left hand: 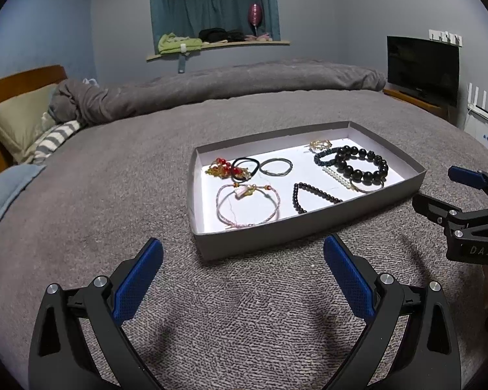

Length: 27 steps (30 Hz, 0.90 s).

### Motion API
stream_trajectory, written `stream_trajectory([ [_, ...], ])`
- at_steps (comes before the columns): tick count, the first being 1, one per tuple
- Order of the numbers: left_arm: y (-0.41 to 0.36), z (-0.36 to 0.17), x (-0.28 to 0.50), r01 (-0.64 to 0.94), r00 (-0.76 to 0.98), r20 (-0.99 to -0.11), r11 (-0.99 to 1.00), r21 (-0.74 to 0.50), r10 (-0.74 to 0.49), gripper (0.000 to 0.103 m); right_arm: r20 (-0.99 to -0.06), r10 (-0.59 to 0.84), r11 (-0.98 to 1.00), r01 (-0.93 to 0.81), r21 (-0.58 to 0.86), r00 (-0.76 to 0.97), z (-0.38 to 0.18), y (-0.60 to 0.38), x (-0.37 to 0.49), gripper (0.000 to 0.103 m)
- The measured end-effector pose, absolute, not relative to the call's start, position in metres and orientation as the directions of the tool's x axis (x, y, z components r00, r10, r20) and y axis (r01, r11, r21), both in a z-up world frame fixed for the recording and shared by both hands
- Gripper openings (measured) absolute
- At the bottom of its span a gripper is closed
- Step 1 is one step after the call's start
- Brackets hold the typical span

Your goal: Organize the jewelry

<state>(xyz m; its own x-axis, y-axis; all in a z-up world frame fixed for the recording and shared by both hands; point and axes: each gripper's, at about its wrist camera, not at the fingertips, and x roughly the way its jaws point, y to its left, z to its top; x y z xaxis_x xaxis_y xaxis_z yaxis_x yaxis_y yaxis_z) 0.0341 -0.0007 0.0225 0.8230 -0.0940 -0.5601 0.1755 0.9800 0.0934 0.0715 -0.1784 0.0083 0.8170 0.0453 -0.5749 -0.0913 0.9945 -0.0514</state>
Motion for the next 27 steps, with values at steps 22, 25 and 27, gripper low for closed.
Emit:
stream_trajectory([
  [22, -0.0032, 0.0215, 0.0343, 0.182, 0.818, -0.567, 0.979, 0.095, -0.097, 0.1, -0.586, 0.044, 0.993, -0.098, -0.06, 0.809, 0.0053, -0.1777, 0.0722, 0.098],
  [25, -0.0038, 0.0209, 0.0344, 0.185, 0.817, -0.568, 0.978, 0.096, -0.099, 0.1, -0.588, 0.044, 0.993, -0.099, -0.062, 0.808, 0.0051, -0.1772, 0.0724, 0.098],
  [27, -0.0038, 0.0205, 0.0346, 0.185, 0.817, -0.568, 0.978, 0.096, -0.099, 0.1, -0.589, 0.043, 0.993, -0.099, -0.063, 0.807, 0.0053, -0.1772, 0.0723, 0.098],
])
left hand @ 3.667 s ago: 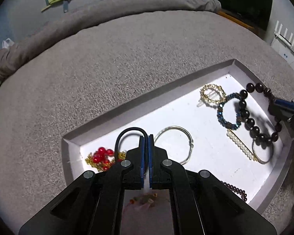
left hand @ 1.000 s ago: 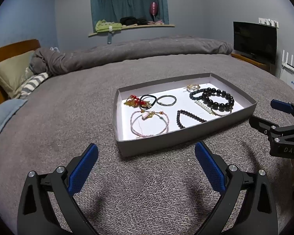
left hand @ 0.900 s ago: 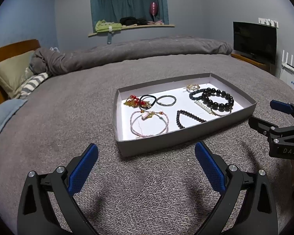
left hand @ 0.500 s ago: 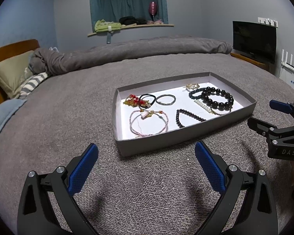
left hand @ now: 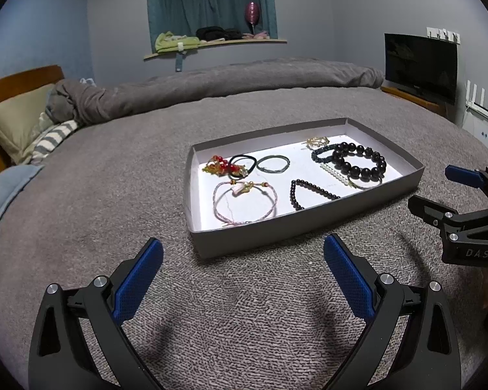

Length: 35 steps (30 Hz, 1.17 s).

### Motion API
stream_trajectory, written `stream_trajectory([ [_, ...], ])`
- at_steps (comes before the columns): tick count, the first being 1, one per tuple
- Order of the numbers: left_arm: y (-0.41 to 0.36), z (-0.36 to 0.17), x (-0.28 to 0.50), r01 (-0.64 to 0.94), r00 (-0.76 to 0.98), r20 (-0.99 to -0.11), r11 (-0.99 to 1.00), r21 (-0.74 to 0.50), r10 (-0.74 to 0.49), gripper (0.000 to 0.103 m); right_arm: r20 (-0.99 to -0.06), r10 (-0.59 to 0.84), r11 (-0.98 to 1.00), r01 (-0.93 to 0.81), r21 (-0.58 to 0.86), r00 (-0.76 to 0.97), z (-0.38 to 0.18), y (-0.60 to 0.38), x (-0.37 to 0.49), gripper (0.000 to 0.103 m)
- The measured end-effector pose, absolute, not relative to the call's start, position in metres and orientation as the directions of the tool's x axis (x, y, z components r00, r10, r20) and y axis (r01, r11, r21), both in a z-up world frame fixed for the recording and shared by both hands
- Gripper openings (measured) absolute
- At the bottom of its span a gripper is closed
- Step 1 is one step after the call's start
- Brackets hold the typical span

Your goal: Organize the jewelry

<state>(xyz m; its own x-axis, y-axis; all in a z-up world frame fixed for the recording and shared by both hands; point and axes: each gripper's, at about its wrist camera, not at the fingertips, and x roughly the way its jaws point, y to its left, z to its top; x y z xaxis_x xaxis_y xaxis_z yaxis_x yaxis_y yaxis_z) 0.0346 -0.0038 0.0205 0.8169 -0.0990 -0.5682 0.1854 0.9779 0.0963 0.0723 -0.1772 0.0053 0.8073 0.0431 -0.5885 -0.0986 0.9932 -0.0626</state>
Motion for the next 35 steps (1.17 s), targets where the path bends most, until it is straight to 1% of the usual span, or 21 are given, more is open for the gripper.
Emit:
stream_trajectory([
  [24, -0.0019, 0.0184, 0.035, 0.184, 0.82, -0.564, 0.978, 0.102, -0.096, 0.1, -0.595, 0.042, 0.993, -0.101, -0.065, 0.803, 0.0038, -0.177, 0.0731, 0.098],
  [27, -0.0039, 0.0166, 0.0359, 0.19, 0.816, -0.57, 0.975, 0.111, -0.094, 0.1, -0.596, 0.042, 0.993, -0.101, -0.066, 0.802, 0.0039, -0.1771, 0.0731, 0.098],
  [31, -0.002, 0.0156, 0.0386, 0.202, 0.797, -0.593, 0.976, 0.086, -0.112, 0.1, -0.595, 0.042, 0.993, -0.098, -0.063, 0.802, 0.0046, -0.1784, 0.0733, 0.098],
  [35, 0.0043, 0.0186, 0.0394, 0.187, 0.795, -0.598, 0.979, 0.083, -0.101, 0.1, -0.592, 0.039, 0.994, -0.093, -0.06, 0.805, 0.0081, -0.1839, 0.0737, 0.098],
])
